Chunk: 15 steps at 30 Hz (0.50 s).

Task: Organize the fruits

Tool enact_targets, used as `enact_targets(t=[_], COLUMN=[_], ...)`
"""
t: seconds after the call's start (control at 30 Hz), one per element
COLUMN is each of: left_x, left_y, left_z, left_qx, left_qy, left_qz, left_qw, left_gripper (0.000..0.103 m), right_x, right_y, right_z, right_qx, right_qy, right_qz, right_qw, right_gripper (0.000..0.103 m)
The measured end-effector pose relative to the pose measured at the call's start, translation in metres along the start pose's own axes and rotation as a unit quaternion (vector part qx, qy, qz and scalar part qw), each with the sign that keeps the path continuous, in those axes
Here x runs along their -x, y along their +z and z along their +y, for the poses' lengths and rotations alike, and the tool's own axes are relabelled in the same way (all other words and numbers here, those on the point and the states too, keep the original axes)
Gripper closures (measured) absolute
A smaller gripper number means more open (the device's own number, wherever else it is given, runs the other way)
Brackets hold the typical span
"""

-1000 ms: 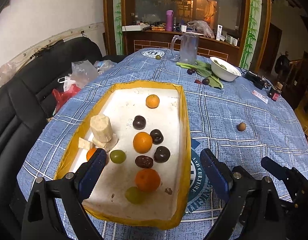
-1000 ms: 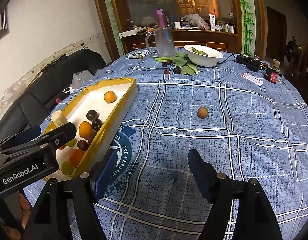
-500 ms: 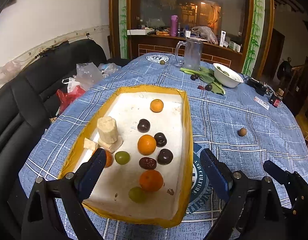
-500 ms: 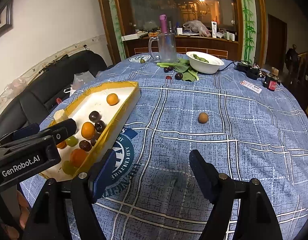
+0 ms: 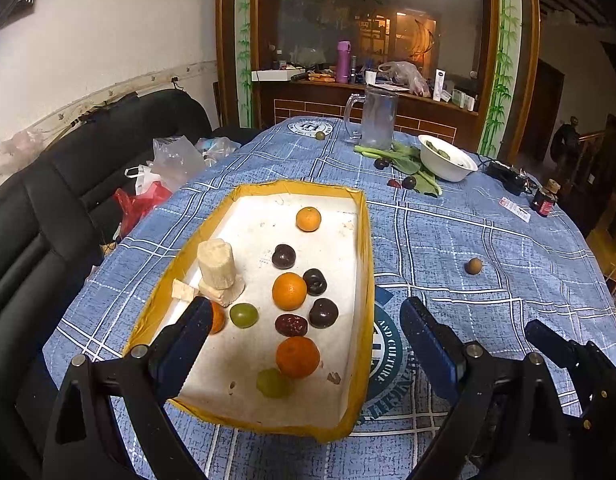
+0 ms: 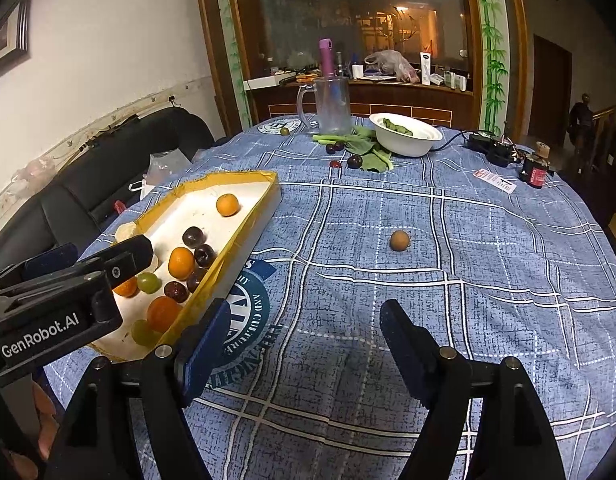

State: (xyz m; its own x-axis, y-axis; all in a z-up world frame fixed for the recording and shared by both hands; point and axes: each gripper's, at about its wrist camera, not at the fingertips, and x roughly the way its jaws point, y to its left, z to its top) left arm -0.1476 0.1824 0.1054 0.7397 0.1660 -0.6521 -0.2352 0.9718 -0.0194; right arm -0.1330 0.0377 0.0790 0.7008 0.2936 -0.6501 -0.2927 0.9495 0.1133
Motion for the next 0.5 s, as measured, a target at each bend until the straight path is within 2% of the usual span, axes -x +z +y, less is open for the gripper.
enact_targets(t=[0.33, 0.43, 0.5], left_x=[0.008, 0.018, 0.031], left_y=[-0.001, -0.002, -0.003], left_z=[0.001, 0.002, 0.003], left_qx=[0.001, 0.002, 0.004], left_qy=[0.006, 0.022, 0.042], left_qz=[-0.011, -0.030, -0.062], left_qw=[0.9999, 0.9993, 0.9972], left_gripper=[0.009, 0.009, 0.009], right_x=[0.005, 0.009, 0.013], right_y=[-0.003, -0.003, -0.003], right_z=[0.005, 0.007, 0.009], right_qx=[0.007, 0.009, 0.011], right_qy=[0.000, 0.000, -0.001], right_qz=[-0.002, -0.005, -0.009], right_qw=[1.000, 1.000, 1.000], right_gripper=[0.021, 0.021, 0.021])
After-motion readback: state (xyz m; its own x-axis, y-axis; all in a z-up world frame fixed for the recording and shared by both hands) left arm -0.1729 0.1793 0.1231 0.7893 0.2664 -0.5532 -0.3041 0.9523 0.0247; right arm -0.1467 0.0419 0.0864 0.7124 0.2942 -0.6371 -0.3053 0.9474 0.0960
